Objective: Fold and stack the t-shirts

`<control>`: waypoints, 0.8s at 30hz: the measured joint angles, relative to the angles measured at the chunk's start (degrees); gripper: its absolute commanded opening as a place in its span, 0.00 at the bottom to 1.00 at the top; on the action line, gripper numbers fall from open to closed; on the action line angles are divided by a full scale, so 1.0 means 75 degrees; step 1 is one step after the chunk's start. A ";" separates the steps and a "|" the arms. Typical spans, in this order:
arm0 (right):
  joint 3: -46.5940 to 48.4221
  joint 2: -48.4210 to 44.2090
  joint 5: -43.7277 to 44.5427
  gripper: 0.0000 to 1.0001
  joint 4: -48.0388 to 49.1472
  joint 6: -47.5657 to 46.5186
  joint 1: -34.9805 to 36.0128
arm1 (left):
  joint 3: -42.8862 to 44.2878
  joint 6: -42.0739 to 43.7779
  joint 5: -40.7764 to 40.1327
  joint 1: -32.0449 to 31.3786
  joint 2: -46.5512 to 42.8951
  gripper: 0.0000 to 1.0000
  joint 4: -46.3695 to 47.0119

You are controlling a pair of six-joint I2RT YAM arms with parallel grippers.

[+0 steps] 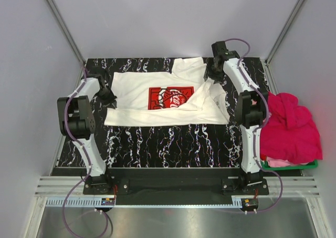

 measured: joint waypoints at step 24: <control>-0.5304 -0.2119 -0.3118 0.62 0.2722 0.1072 -0.0300 | -0.3305 0.0883 -0.0233 0.0105 -0.6108 0.80 -0.0361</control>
